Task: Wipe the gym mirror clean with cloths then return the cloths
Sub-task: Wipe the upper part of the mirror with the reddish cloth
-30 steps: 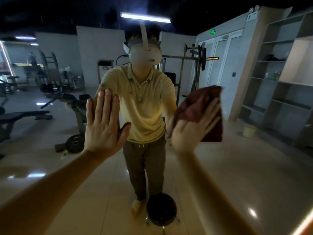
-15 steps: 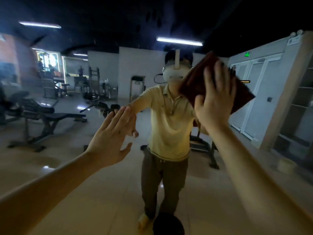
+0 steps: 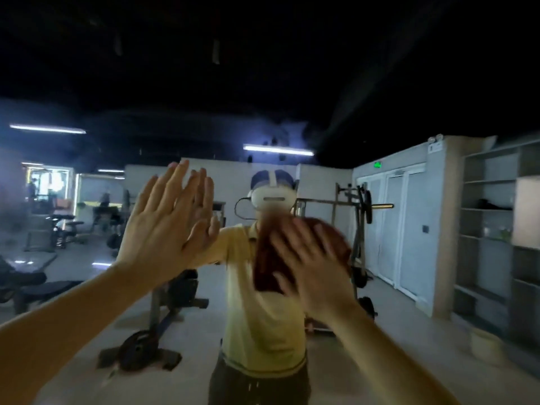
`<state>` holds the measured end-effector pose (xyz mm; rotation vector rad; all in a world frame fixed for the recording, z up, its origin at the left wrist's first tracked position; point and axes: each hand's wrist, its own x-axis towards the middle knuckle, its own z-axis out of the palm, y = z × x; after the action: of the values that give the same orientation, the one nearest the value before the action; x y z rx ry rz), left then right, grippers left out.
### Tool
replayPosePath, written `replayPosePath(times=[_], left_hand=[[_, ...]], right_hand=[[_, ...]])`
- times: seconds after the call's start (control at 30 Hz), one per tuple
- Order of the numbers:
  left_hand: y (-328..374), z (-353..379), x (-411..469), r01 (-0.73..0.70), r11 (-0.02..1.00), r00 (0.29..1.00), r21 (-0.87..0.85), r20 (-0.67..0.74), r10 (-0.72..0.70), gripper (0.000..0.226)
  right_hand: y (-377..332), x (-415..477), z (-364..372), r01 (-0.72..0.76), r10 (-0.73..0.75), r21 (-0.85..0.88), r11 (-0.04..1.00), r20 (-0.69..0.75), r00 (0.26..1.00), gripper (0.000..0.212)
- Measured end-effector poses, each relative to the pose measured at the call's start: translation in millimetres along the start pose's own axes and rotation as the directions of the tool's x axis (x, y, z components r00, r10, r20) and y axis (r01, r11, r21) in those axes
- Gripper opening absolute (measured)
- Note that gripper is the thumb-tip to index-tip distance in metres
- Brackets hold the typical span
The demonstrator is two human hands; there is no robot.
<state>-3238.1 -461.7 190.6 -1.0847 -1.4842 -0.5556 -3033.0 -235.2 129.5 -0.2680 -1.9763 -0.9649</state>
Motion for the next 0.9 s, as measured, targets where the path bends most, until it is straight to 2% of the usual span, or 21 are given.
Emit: replayPosePath(times=[0.07,0.1,0.13,0.2,0.23,0.27,0.3,0.33,0.4,0.5,0.53,0.6,0.63,0.67,0.7,0.77,0.83,0.87,0.9], left_hand=[[-21.4,6.3,25.6,-0.016,0.998,1.0,0.052,-0.014,0.017,0.08],[-32.4,9.2,36.4,-0.004,0.997,1.0,0.076,-0.012,0.005,0.081],[-42.2,13.0,43.9,0.01,0.996,1.0,0.086,-0.003,-0.009,0.083],[-58.8,25.8,46.5,0.003,0.998,1.0,0.062,0.01,-0.003,0.083],[-65.8,34.0,44.0,-0.016,0.999,1.0,0.048,0.011,0.015,0.083],[-71.4,41.9,41.3,-0.033,0.999,0.999,0.039,0.006,0.033,0.083],[-75.0,48.8,37.6,-0.048,0.998,0.999,0.032,-0.007,0.048,0.083],[-77.7,54.7,34.0,-0.059,0.998,0.998,0.025,-0.026,0.06,0.083],[-81.5,59.4,34.1,-0.077,0.997,0.995,0.017,-0.061,0.078,0.083],[-81.8,53.8,36.2,-0.095,0.995,0.994,0.012,-0.051,0.095,0.086],[-81.0,53.0,34.8,-0.098,0.995,0.994,0.005,-0.052,0.098,0.087],[-79.2,50.7,33.4,-0.091,0.996,0.994,0.0,-0.057,0.091,0.087],[-78.3,49.5,33.1,-0.085,0.996,0.995,0.0,-0.056,0.084,0.087],[-77.4,49.1,33.1,-0.079,0.997,0.995,0.0,-0.058,0.078,0.087],[-76.9,49.4,32.5,-0.074,0.997,0.995,0.004,-0.061,0.074,0.087],[-76.2,51.2,31.3,-0.075,0.997,0.995,0.005,-0.065,0.075,0.087],[-76.2,52.6,31.5,-0.079,0.997,0.994,0.001,-0.079,0.079,0.087],[-76.8,53.4,32.2,-0.081,0.997,0.993,0.002,-0.085,0.081,0.087],[-77.3,53.9,32.7,-0.081,0.997,0.993,0.003,-0.089,0.081,0.088]], right_hand=[[50.4,27.6,-21.6,-0.251,0.249,-0.08,0.965,-0.044,0.968,0.071],[71.1,50.5,-32.7,-0.398,0.391,-0.093,0.913,-0.088,0.916,0.071],[86.3,75.5,-42.8,-0.548,0.536,-0.067,0.834,-0.135,0.833,0.072],[94.2,124.2,-56.8,-0.772,0.763,0.038,0.634,-0.191,0.617,0.074],[84.0,146.7,-58.2,-0.832,0.825,0.077,0.55,-0.207,0.526,0.076],[66.2,165.5,-55.8,-0.862,0.856,0.102,0.496,-0.222,0.466,0.078],[43.1,179.6,-50.9,-0.867,0.861,0.116,0.484,-0.242,0.448,0.079],[14.9,190.5,-43.1,-0.847,0.838,0.121,0.518,-0.273,0.473,0.08],[-44.5,208.0,-24.3,-0.742,0.728,0.109,0.662,-0.332,0.6,0.078],[-96.2,208.6,-11.1,-0.442,0.444,0.068,0.895,-0.238,0.864,0.072],[-89.4,200.5,-11.8,-0.321,0.322,0.039,0.946,-0.197,0.926,0.07],[-43.1,181.3,-21.7,-0.158,0.15,-0.046,0.986,-0.137,0.979,0.067],[-10.6,172.0,-29.2,-0.179,0.167,-0.09,0.98,-0.121,0.978,0.066],[25.5,164.2,-38.3,-0.272,0.255,-0.123,0.954,-0.133,0.958,0.066],[60.9,158.8,-48.7,-0.412,0.389,-0.132,0.901,-0.17,0.905,0.066],[113.0,157.0,-67.6,-0.707,0.678,-0.05,0.706,-0.244,0.694,0.07],[115.6,178.0,-74.5,-0.848,0.826,0.061,0.526,-0.273,0.493,0.074],[98.2,196.1,-73.3,-0.863,0.846,0.1,0.495,-0.284,0.452,0.074],[74.1,214.0,-70.1,-0.847,0.832,0.121,0.518,-0.301,0.466,0.073]])
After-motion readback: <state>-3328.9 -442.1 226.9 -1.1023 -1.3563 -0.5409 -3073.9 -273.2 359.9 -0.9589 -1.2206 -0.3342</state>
